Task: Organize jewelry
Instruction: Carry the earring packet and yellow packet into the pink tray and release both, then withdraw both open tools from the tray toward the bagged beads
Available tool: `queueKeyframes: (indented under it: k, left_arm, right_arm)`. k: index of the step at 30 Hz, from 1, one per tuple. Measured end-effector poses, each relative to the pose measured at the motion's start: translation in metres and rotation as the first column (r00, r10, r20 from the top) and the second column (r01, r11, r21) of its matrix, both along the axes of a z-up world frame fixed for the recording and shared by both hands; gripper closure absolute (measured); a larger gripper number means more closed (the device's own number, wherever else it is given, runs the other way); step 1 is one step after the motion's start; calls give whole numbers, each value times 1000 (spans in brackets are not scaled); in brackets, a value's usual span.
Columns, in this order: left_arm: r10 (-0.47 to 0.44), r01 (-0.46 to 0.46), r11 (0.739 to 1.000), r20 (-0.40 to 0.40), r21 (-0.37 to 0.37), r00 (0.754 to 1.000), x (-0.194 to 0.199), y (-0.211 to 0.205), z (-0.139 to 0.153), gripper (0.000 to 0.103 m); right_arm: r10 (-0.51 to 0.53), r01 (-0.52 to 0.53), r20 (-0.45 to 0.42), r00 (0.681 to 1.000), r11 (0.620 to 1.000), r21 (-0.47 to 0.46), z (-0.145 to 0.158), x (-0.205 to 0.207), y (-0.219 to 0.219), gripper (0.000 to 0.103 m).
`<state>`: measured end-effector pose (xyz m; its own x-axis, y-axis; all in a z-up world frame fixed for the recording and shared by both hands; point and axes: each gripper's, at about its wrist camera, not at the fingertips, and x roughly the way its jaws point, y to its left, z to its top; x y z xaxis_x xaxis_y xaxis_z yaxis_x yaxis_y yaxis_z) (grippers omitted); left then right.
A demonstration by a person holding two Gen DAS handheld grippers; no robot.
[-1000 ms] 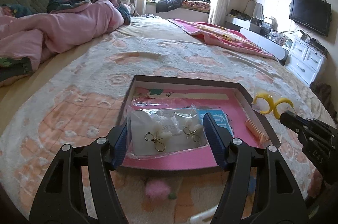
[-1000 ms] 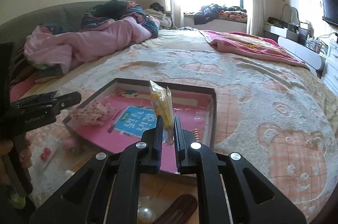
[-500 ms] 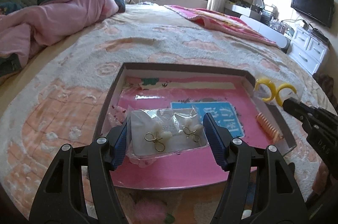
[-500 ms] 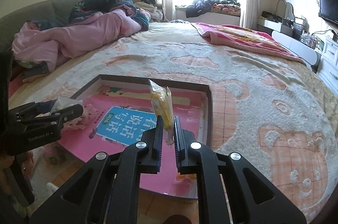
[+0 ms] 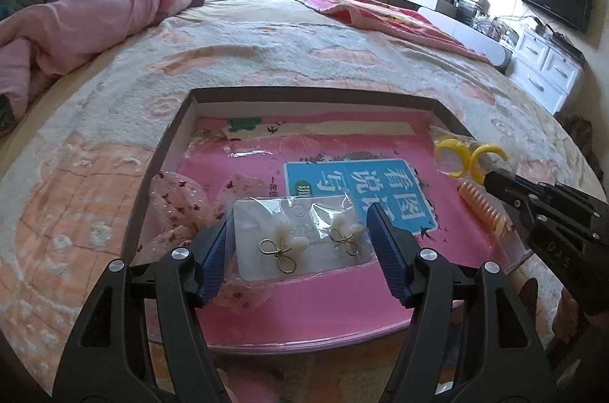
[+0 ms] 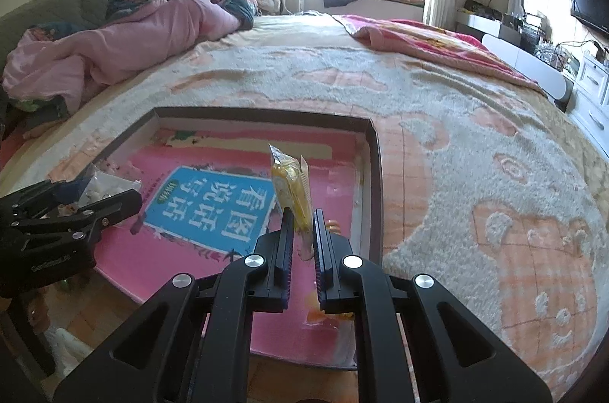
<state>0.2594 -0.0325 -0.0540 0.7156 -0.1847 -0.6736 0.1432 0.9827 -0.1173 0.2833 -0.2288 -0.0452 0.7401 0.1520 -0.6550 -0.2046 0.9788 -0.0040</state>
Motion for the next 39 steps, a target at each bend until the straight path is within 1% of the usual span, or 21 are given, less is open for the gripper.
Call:
queueKeyframes:
  k: [4, 8, 12, 16, 18, 21, 24, 26, 28, 31, 36, 39]
  left_arm:
    - [3, -3, 1000, -3, 2, 1000, -1, 1, -1, 43]
    - [13, -13, 1000, -2, 7, 1000, -2, 1, -1, 38]
    - [22, -22, 999, 14, 28, 1000, -7, 2, 2, 34]
    - [36, -37, 999, 21, 22, 999, -15, 5, 6, 29]
    - [41, -42, 999, 30, 24, 999, -19, 7, 9, 27]
    - [48, -49, 999, 41, 23, 998, -24, 10, 13, 25]
    - [56, -58, 998, 52, 30, 997, -32, 11, 17, 21]
    - [61, -63, 998, 55, 29, 997, -37, 12, 19, 19]
    - [71, -73, 997, 61, 28, 996, -43, 15, 22, 17]
    - [76, -78, 997, 77, 25, 994, -51, 17, 28, 16]
    - [89, -92, 996, 118, 18, 989, -67, 21, 42, 14]
    - [99, -102, 995, 130, 14, 987, -75, 27, 46, 13]
  right_arm:
    - [-8, 8, -22, 1000, 1000, 14, -6, -1, -1, 92]
    - [0, 0, -31, 1000, 1000, 20, -9, -6, -1, 92]
    - [6, -5, -35, 999, 999, 32, -9, -13, -3, 91]
    - [1, 1, -35, 999, 998, 67, -7, -20, -9, 74]
    - [0, 2, -33, 999, 997, 75, -5, -24, -10, 73]
    - [-2, 4, -22, 1000, 997, 77, -2, -30, -13, 68]
    - [0, 2, -19, 1000, 995, 95, 1, -37, -16, 60]
    - [2, 0, -16, 1000, 993, 116, 3, -42, -19, 60]
    - [1, -1, -2, 1000, 994, 107, 7, -48, -19, 59]
    - [6, -9, 27, 1000, 995, 100, 15, -59, -19, 54]
    - [25, -30, 61, 998, 996, 82, 25, -76, -17, 50]
    - [40, -46, 75, 996, 996, 74, 31, -85, -17, 48]
